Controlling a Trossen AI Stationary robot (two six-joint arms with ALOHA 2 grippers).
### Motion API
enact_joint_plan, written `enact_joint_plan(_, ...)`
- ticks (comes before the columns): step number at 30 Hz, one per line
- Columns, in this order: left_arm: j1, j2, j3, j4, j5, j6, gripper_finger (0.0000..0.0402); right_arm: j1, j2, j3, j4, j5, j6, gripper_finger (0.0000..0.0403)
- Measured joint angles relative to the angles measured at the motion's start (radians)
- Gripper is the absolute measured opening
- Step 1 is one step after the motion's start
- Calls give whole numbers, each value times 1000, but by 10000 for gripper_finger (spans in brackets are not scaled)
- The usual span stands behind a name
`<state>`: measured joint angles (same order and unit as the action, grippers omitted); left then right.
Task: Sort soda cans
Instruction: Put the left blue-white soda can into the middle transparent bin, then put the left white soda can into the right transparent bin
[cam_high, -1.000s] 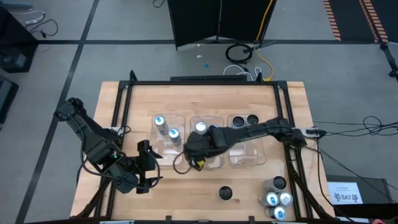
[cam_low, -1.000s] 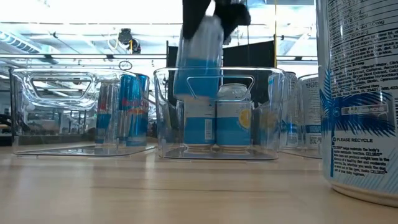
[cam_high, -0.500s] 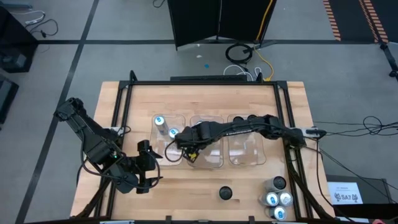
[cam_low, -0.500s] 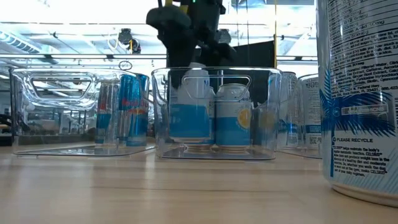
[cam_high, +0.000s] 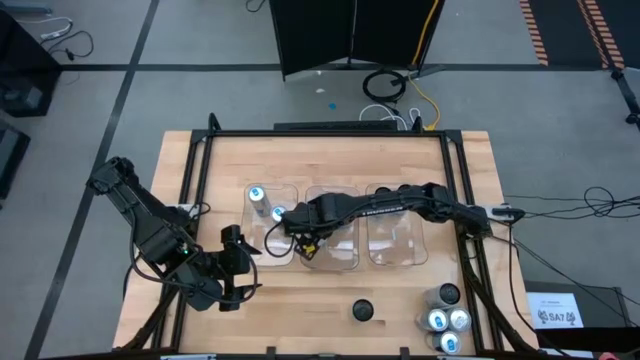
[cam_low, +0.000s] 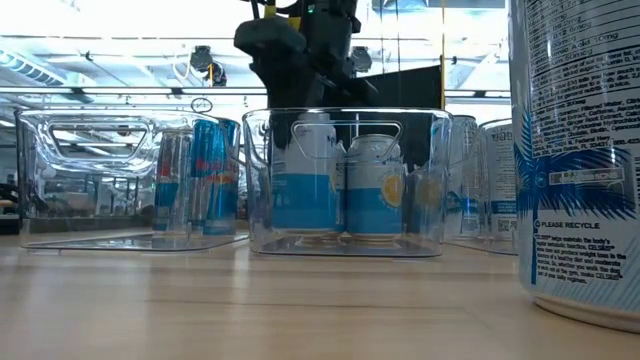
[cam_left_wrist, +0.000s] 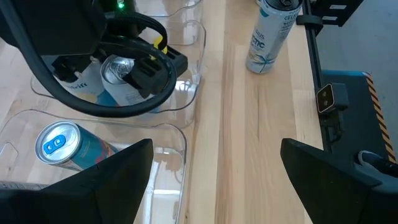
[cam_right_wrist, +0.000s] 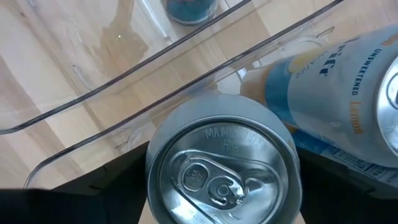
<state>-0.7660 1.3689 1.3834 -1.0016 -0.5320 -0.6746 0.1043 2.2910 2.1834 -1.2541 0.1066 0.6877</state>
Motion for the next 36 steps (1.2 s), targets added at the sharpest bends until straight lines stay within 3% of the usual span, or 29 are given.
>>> enact_joint_plan(12, 0, 0, 0, 0, 0, 0, 361, -1, -10, 0, -30, -3, -42, 374)
enact_joint_plan(19, 0, 0, 0, -2, 0, 0, 361, 7, -120, 0, -90, 4, -25, 375)
enact_joint_plan(26, 0, 0, 0, -2, 0, 1, 361, 67, -237, 0, -123, -1, 149, 375)
enact_joint_plan(36, 0, 0, 0, -1, 0, 1, 361, 323, -292, 0, -251, 21, 560, 375)
